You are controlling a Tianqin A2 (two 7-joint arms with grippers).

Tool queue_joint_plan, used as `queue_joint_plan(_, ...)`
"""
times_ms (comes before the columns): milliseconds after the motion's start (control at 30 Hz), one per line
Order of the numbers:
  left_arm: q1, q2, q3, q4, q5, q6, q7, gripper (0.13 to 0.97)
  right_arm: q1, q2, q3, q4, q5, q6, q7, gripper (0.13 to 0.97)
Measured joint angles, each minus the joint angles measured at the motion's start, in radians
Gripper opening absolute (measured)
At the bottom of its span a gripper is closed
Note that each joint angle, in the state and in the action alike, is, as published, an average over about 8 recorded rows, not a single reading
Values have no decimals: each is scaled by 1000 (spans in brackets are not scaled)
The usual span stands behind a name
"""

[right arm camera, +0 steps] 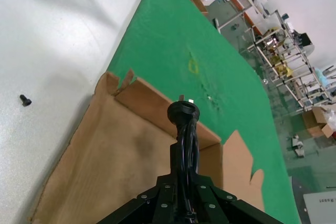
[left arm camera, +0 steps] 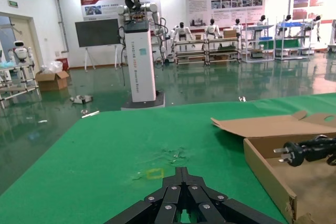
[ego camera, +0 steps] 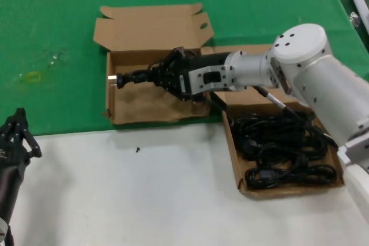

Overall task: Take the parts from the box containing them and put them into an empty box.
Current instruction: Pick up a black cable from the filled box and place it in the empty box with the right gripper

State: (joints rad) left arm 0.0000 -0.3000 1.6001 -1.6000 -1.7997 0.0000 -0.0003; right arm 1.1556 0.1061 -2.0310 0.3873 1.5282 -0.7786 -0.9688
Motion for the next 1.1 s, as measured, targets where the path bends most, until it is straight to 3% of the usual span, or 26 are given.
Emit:
queue_joint_plan(267, 0, 0, 0, 0, 0, 0, 0, 143, 76, -69, 69, -233, 45, 43, -204, 179)
queue_joint_plan(500, 0, 0, 0, 0, 0, 0, 0, 143, 104, -95, 99, -316, 54, 82, -292, 179)
queue_joint_plan(900, 0, 0, 0, 0, 0, 0, 0, 143, 102, -90, 122, -335, 49, 75, -303, 295)
queue_joint_plan(1100, 0, 0, 0, 0, 0, 0, 0, 143, 65, -54, 108, -235, 31, 38, -221, 378)
